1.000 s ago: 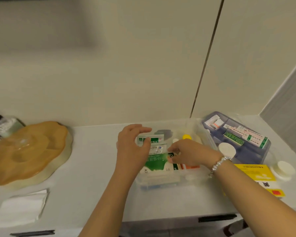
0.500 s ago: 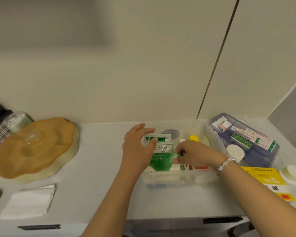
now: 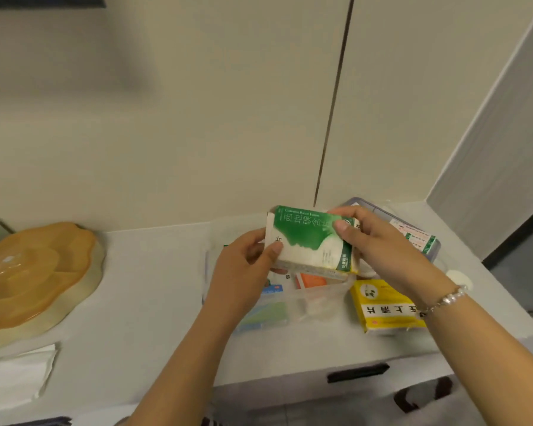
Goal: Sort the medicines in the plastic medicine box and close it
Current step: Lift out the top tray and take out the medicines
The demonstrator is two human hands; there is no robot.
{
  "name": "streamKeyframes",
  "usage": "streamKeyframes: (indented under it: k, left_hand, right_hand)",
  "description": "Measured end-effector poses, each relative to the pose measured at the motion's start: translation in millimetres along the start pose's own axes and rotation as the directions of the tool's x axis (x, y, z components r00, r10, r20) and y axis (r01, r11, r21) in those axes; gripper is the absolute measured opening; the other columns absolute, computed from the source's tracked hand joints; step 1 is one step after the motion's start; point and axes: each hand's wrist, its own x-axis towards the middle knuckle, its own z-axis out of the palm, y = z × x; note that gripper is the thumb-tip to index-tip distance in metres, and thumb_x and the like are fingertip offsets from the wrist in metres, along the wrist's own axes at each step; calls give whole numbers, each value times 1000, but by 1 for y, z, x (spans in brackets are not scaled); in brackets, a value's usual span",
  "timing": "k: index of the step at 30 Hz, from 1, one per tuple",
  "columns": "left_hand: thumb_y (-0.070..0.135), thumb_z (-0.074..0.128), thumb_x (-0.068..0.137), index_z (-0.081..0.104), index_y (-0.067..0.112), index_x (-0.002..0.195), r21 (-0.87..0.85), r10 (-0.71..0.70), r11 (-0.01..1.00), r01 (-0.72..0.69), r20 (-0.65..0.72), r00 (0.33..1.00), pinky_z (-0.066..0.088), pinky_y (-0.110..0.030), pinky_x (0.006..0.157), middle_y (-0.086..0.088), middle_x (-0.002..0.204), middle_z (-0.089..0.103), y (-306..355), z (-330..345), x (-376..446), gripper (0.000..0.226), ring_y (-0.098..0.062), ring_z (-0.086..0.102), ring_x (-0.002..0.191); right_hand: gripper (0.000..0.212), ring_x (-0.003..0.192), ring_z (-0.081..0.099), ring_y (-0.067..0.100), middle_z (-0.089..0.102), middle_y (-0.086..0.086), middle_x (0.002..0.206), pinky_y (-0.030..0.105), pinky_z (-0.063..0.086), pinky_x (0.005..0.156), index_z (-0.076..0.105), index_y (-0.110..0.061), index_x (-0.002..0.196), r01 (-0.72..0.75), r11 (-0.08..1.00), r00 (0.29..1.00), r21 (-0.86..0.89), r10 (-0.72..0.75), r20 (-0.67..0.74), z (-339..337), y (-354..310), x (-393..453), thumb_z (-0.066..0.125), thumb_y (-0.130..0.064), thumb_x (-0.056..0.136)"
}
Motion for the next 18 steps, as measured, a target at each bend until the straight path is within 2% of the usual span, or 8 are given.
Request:
streamKeyframes:
  k: [2,3,5,6,10,13,16,18]
  left_hand:
    - [15,57,89,65,19,101,-71,-36,997,34,-19,999,51,-18,46,13,68,74,1,13,-5,15,-8,67,56]
    - [15,57,89,65,16,103,-104,-56,993,53,-27,998,54,-24,49,9,71,74,2,19,-8,17,-15,69,59]
    - [17,57,89,65,14,108,-112,-62,992,56,-43,997,58,-36,57,6,74,75,3,33,-12,21,-26,70,63]
    - [18,57,89,64,16,110,-95,-45,995,40,-44,998,58,-38,58,7,75,75,4,40,-14,23,-27,70,62]
    - [22,54,90,58,28,121,-23,73,997,-73,13,997,57,-22,54,22,76,73,4,69,-23,31,-11,69,59]
    - [27,49,93,51,41,124,63,104,992,-109,88,991,54,-17,58,19,79,70,6,88,-30,34,-5,67,57]
    - [27,47,93,38,59,116,137,119,981,-137,130,984,51,-15,60,11,79,68,6,103,-35,40,-12,68,65]
    - [28,45,94,32,49,129,178,111,975,-137,150,982,46,-7,58,9,78,66,4,112,-38,43,-15,67,70]
  right_hand:
    - [27,72,67,1,72,-9,87,18,50,56,54,-31,112,-13,999,999,31,14,-39,-10,2,-10,58,-33,85]
    - [29,77,69,8,72,-4,91,25,54,62,55,-29,111,-16,999,998,33,18,-66,-16,4,-14,62,-34,82]
    - [25,79,69,20,73,2,88,38,56,71,64,-23,100,-20,1000,990,-1,20,-138,-29,5,-24,68,-33,78]
    - [23,74,68,19,73,1,82,37,55,70,67,-21,96,-21,1000,985,-21,18,-169,-36,6,-29,71,-32,76]
    - [25,56,58,2,68,4,68,17,48,56,71,-22,101,-39,991,974,-131,9,-228,-60,12,-46,69,-31,78]
    - [11,46,54,-3,67,3,67,10,43,47,72,-24,87,-75,972,971,-221,21,-239,-74,16,-59,63,-27,84]
    - [17,57,60,12,71,18,80,30,51,64,70,-12,94,-125,938,957,-325,27,-289,-83,25,-68,61,-24,86]
    - [20,65,64,19,72,16,81,41,54,76,69,-9,101,-154,935,953,-321,54,-300,-89,30,-71,61,-20,86]
